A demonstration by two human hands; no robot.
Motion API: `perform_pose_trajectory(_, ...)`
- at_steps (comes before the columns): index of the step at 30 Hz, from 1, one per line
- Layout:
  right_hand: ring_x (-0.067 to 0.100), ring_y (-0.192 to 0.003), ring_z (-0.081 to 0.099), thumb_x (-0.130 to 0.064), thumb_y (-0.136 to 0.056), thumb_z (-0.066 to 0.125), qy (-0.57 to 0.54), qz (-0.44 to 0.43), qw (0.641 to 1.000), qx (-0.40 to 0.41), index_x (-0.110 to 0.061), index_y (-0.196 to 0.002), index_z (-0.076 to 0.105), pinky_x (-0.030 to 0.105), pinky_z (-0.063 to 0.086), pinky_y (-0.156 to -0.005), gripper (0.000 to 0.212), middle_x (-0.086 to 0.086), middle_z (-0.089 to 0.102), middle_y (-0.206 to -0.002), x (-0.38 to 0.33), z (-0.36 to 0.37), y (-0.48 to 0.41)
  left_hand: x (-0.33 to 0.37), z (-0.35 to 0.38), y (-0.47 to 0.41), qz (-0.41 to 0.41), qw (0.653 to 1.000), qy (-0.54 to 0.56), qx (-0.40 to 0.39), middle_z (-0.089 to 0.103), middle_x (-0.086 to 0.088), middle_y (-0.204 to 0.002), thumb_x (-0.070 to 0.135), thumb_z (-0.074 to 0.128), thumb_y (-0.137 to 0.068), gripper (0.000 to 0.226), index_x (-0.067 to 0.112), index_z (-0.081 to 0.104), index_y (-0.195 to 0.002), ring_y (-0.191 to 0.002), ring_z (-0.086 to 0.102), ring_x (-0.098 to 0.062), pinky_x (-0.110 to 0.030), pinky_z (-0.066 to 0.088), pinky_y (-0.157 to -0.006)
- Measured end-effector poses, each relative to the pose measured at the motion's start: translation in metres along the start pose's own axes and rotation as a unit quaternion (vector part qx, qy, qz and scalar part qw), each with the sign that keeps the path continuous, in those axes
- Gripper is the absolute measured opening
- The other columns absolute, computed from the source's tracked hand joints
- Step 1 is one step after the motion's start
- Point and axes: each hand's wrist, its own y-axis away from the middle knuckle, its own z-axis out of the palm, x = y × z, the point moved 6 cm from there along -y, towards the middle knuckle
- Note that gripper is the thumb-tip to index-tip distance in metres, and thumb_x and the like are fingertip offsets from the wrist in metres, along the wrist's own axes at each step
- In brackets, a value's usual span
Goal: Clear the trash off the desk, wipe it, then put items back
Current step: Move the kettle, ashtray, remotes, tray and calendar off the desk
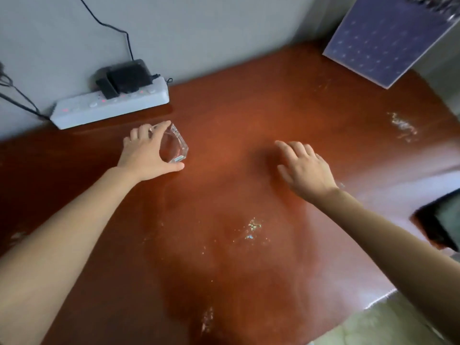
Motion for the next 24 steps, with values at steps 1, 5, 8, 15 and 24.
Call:
perform_pose_trajectory(1, 0.035, -0.107, 0.050, -0.023, -0.087, 0.054, -0.005, 0.003, 1.000, -0.002, -0.014, -0.138, 0.042, 0.044, 0.047, -0.083, 0.053, 0.013, 0.053, -0.124, 0.015, 0.000, -0.008, 0.006, 0.000, -0.002, -0.012, 1.000, 0.008, 0.005, 0.033, -0.017, -0.140, 0.068, 0.070, -0.060, 0.109, 0.028, 0.016, -0.147, -0.126, 0.032, -0.036, -0.051, 0.030, -0.105)
perform_pose_trajectory(5, 0.034, -0.115, 0.044, -0.025, -0.091, 0.048, -0.049, 0.053, 0.997, 0.011, -0.014, -0.141, 0.035, 0.045, 0.042, -0.089, 0.052, 0.013, 0.047, -0.131, 0.083, -0.010, -0.041, 0.053, -0.006, -0.021, -0.046, 0.995, 0.082, 0.020, 0.033, -0.014, -0.142, 0.064, 0.071, -0.061, 0.108, 0.029, 0.016, -0.147, -0.129, 0.030, -0.033, -0.046, 0.030, -0.106)
perform_pose_trajectory(8, 0.033, -0.121, 0.038, -0.025, -0.092, 0.046, -0.111, 0.128, 0.983, 0.070, -0.014, -0.142, 0.031, 0.044, 0.041, -0.091, 0.053, 0.013, 0.042, -0.137, 0.138, -0.022, -0.063, 0.118, -0.023, -0.050, -0.009, 0.993, 0.112, 0.040, 0.033, -0.013, -0.141, 0.060, 0.073, -0.062, 0.106, 0.029, 0.017, -0.146, -0.129, 0.030, -0.032, -0.044, 0.030, -0.105)
perform_pose_trajectory(15, 0.030, -0.134, 0.024, -0.024, -0.088, 0.055, -0.260, 0.285, 0.896, 0.222, -0.007, -0.144, 0.021, 0.022, 0.033, -0.088, 0.067, 0.015, 0.018, -0.148, 0.252, -0.041, -0.088, 0.252, -0.034, -0.116, 0.108, 0.991, 0.071, 0.031, 0.035, -0.011, -0.138, 0.064, 0.072, -0.059, 0.108, 0.029, 0.019, -0.146, -0.125, 0.032, -0.032, -0.043, 0.031, -0.105)
perform_pose_trajectory(24, 0.010, -0.114, 0.049, -0.014, -0.088, 0.059, -0.418, 0.301, 0.831, 0.211, -0.008, -0.138, 0.032, -0.005, 0.033, -0.081, 0.056, 0.003, 0.049, -0.134, 0.310, -0.046, -0.112, 0.311, -0.018, -0.137, 0.194, 0.981, -0.020, -0.008, 0.033, -0.010, -0.139, 0.067, 0.069, -0.056, 0.111, 0.028, 0.018, -0.147, -0.127, 0.031, -0.030, -0.045, 0.031, -0.103)
